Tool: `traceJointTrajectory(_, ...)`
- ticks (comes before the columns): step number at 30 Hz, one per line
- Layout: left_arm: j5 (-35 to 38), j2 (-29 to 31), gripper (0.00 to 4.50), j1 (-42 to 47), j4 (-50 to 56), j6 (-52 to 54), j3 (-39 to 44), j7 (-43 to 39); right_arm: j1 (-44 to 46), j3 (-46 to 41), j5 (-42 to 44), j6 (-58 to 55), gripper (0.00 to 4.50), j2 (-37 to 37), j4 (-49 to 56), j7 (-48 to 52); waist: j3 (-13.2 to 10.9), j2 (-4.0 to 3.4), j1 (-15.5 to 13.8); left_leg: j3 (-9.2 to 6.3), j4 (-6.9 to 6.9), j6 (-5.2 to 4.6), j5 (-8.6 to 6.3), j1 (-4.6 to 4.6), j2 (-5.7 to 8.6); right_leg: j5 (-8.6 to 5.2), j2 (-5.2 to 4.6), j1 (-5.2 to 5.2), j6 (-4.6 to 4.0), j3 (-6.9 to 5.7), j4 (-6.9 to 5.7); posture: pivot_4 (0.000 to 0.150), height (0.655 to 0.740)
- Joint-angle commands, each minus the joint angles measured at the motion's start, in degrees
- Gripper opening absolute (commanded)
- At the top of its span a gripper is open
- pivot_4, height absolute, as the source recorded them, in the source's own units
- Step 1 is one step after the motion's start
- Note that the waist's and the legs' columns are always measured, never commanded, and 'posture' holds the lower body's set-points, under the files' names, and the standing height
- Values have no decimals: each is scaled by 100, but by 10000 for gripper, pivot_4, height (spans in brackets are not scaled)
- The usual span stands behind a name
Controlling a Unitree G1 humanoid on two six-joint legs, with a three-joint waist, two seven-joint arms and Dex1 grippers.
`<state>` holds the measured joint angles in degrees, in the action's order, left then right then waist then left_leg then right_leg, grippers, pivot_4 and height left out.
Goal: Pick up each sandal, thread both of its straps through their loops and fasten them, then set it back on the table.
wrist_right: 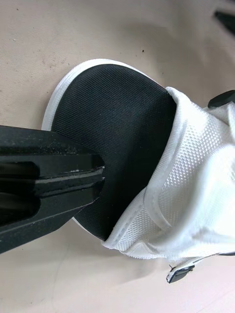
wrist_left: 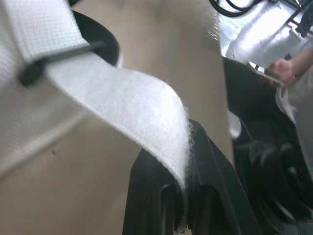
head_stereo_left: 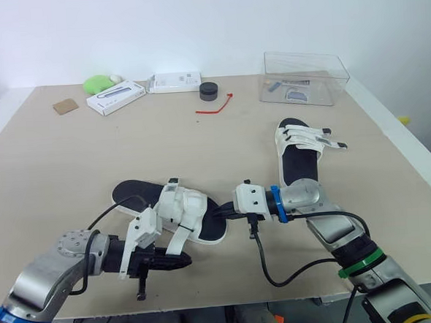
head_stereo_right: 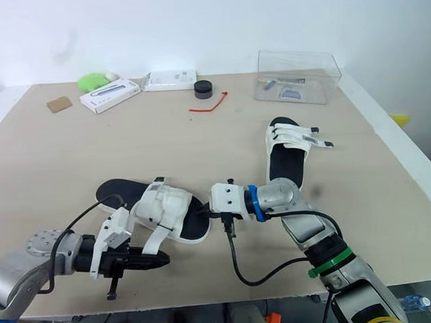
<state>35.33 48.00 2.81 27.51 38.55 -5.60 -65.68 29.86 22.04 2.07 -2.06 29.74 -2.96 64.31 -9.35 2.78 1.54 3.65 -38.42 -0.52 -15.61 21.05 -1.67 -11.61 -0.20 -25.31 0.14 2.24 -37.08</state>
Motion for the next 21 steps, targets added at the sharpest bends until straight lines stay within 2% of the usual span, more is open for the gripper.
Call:
traceJointTrajectory(1,85,86,510,-156,437,-282,301,-31,-134,150,-215,-76,0,48,-197,8,0,0,-2,1,0,0,0,0,0,0,-1,0,0,1,0,1500,7400)
traceJointTrajectory(7,456,239,510,-512,1027,-109,594,43,-89,150,-219,-49,0,41,-266,9,0,0,5,5,-1,1,0,-2,0,1,-2,0,2,2,1,1500,7400)
traceJointTrajectory(13,554,270,510,-169,942,15,554,173,-53,170,-230,-6,0,16,-323,21,0,0,1,1,0,1,-1,-2,-2,0,6,0,-1,-1,0,1500,7400)
traceJointTrajectory(14,587,272,5536,-78,898,58,548,186,-36,172,-231,-2,0,9,-340,23,0,0,2,3,0,1,-1,-3,-2,0,9,0,0,0,0,1500,7400)
traceJointTrajectory(16,693,309,9405,79,834,163,560,158,-10,167,-232,10,0,9,-369,30,0,0,2,4,-1,1,-1,-3,-1,1,17,1,1,1,0,1500,7400)
traceJointTrajectory(18,845,318,18567,258,769,269,613,140,6,157,-235,25,0,18,-395,36,0,0,2,7,-1,1,-1,-5,-1,2,21,2,2,4,0,1500,7400)
traceJointTrajectory(21,1024,257,29384,689,598,400,660,203,-7,149,-239,30,0,34,-394,36,0,0,-1,7,-2,1,0,-6,-1,2,22,2,2,4,0,1500,7400)
